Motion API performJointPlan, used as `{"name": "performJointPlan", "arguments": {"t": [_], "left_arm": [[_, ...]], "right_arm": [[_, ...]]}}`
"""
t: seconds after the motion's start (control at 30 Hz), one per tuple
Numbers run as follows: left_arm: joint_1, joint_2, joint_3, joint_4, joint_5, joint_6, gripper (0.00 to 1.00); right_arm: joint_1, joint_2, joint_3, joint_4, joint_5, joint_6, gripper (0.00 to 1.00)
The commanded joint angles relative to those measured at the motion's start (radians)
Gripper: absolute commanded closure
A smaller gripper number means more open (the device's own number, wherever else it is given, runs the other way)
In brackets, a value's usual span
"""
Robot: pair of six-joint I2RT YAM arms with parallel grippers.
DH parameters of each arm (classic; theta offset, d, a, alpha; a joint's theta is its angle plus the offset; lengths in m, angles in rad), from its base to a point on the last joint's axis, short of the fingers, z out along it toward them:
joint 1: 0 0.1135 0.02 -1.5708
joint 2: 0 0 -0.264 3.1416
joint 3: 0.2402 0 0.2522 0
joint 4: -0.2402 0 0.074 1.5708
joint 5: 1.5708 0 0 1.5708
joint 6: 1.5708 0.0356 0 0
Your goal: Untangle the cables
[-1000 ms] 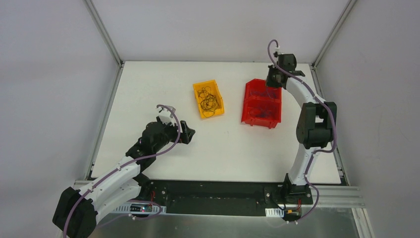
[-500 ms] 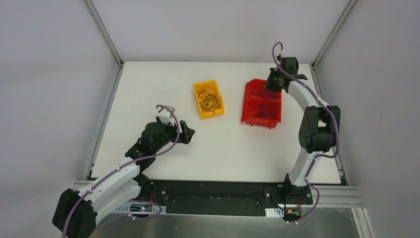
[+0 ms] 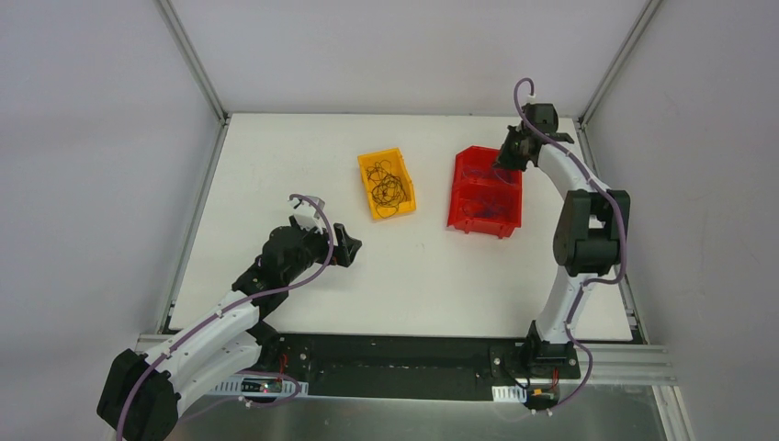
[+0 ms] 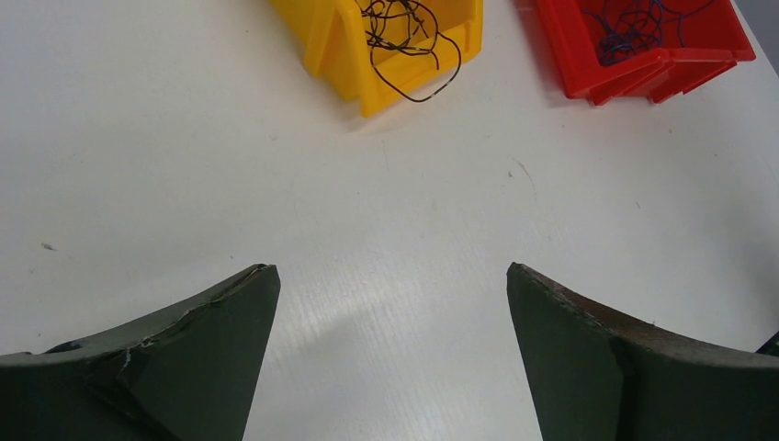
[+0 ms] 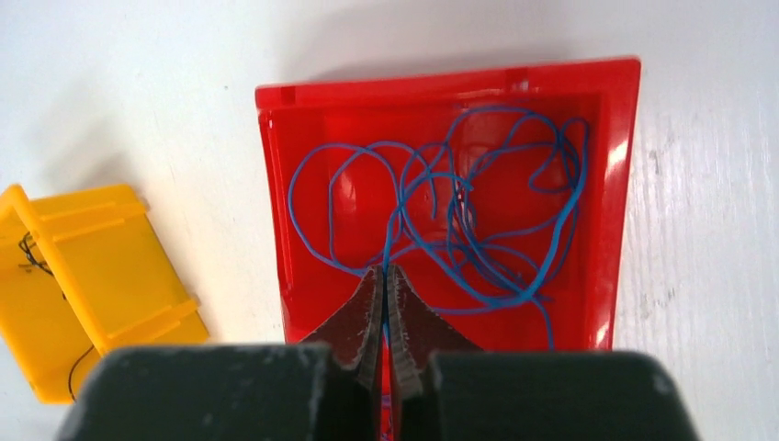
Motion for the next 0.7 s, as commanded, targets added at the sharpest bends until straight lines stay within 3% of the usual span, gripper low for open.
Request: {"name": "performJointPlan", "arguments": {"t": [0.0,0.2,0.4,0.67], "left_arm": [[-0.006,-0.003,0.022,0.021,-0.001,0.015,0.01],[-0.006,0.001,0.022,0.022,-0.006,0.019,0.01],[-0.007,0.015,0.027,0.024,-0.008,0.02,0.01],[-0.006,0.026,0.028,0.031,0.0,0.018,0.01]], "right_arm": [[-0.01,0.093,0.144,-0.046,0.008,0.023,1.0],[-0.009,0.246,0.291,-0.106,0.02,0.018,1.0],[-0.002,0.281,0.287,-0.112,0.051,0.021,1.0],[0.022,0.162,0.289,-0.13,0.096,0.017,0.77]]}}
